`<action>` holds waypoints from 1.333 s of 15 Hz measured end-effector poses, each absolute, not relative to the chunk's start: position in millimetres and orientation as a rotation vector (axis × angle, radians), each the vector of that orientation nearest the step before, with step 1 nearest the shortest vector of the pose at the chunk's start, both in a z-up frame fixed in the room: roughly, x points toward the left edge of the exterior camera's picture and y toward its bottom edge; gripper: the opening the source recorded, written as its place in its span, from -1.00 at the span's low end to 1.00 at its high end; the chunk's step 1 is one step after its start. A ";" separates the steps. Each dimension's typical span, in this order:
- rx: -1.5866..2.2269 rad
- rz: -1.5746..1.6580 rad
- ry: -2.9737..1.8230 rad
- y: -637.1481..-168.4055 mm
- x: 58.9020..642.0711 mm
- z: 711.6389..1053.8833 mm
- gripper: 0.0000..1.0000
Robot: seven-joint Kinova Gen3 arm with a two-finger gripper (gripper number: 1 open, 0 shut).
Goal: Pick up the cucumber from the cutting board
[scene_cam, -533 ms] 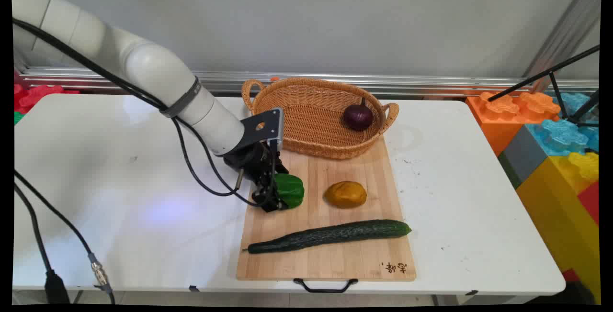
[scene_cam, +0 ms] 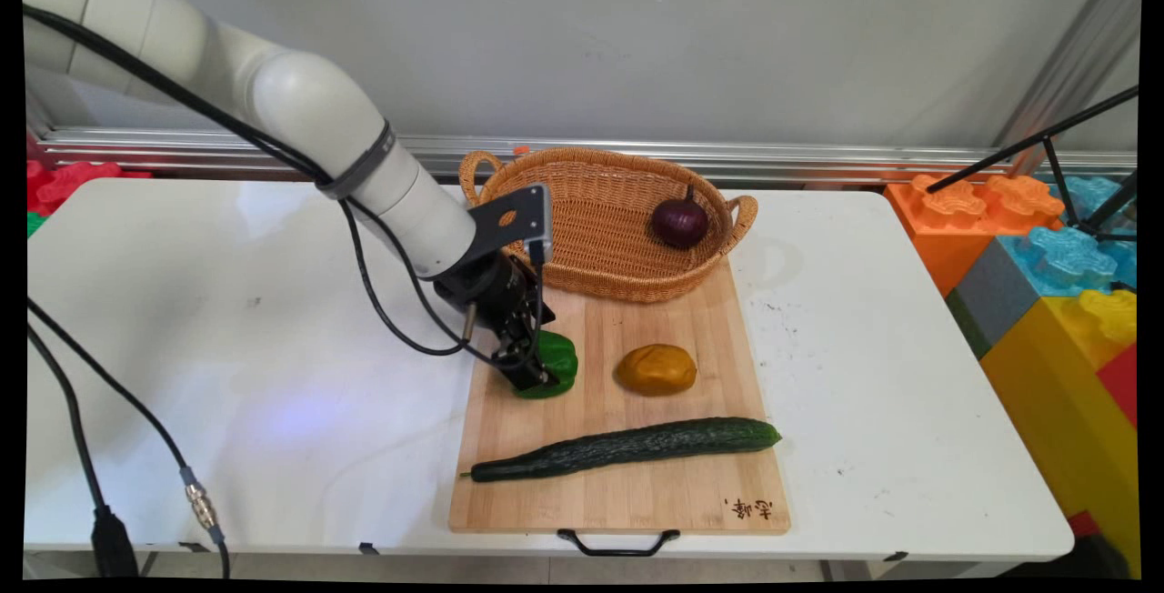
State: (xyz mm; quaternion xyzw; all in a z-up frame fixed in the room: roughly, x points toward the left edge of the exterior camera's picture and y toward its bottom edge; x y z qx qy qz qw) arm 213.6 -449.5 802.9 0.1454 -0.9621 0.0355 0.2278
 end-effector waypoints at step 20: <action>0.596 -0.064 -2.597 -425.8 126.0 840.2 1.00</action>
